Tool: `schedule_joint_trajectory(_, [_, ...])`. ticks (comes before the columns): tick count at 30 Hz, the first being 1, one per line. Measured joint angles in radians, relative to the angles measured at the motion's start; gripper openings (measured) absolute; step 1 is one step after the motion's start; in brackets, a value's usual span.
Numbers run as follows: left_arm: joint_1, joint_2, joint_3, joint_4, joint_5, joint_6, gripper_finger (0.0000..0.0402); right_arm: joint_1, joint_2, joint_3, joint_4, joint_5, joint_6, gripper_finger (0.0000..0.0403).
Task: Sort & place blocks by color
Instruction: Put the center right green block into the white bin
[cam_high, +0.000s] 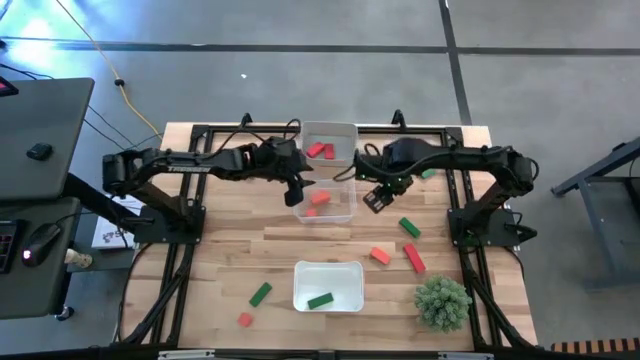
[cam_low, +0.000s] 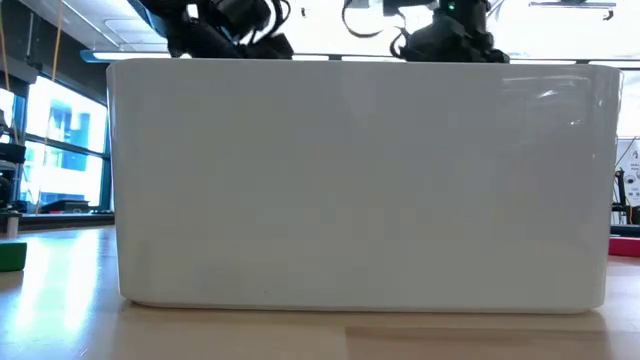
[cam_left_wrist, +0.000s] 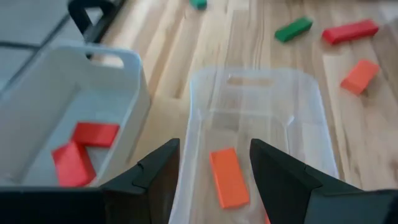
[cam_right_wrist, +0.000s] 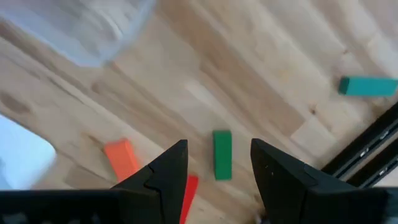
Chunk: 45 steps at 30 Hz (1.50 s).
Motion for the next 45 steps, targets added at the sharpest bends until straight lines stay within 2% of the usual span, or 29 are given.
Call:
schedule_joint_trajectory(13, [0.000, -0.101, 0.000, -0.028, -0.020, 0.008, 0.0184, 0.086, 0.000, -0.224, 0.072, -0.132, 0.019, 0.0165])
schedule_joint_trajectory(24, [0.000, -0.104, 0.000, -0.050, -0.026, 0.008, 0.0184, 0.131, -0.030, -0.361, 0.113, -0.138, 0.052, 0.0165])
schedule_joint_trajectory(40, [0.000, -0.104, 0.000, -0.051, -0.026, -0.013, 0.0184, 0.127, -0.349, -0.603, 0.241, -0.134, 0.127, 0.0165])
schedule_joint_trajectory(45, [0.000, -0.104, 0.000, -0.051, -0.026, -0.046, 0.0184, 0.127, -0.411, -0.642, 0.248, -0.123, 0.120, 0.0166])
